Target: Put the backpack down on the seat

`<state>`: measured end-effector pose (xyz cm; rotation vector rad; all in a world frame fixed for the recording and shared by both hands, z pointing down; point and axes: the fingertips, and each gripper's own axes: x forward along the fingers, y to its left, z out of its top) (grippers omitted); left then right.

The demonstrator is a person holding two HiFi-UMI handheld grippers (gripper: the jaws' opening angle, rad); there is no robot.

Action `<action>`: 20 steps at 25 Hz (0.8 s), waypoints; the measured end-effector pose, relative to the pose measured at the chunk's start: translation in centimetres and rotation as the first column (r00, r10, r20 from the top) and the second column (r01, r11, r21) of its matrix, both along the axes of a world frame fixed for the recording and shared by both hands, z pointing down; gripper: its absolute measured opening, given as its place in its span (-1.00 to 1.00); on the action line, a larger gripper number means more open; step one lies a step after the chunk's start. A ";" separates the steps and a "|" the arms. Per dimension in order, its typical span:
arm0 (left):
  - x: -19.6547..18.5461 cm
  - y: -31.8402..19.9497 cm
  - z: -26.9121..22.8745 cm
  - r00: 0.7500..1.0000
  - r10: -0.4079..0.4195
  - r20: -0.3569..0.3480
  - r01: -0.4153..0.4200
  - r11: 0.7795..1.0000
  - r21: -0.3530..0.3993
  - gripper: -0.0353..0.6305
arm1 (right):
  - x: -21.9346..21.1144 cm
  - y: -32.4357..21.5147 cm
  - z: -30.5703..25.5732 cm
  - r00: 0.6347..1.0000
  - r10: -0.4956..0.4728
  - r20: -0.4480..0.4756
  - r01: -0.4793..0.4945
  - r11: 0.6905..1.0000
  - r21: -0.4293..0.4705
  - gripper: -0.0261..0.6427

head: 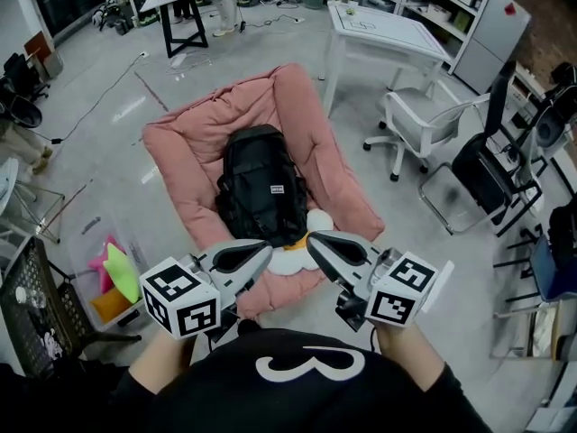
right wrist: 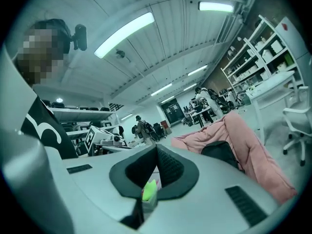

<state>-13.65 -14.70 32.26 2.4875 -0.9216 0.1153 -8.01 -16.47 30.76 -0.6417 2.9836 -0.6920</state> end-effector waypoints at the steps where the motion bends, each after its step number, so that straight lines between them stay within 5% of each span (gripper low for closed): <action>1: 0.4 0.6 -0.6 1.000 -0.003 0.007 0.003 1.000 0.015 -0.88 | 0.3 0.6 -0.7 1.000 -0.007 -0.001 0.007 1.000 0.019 -0.91; 20: 4.6 7.1 -4.0 0.997 -0.028 0.068 0.021 0.994 0.104 -0.88 | 4.2 7.2 -3.5 0.999 -0.013 -0.032 0.016 0.996 0.091 -0.91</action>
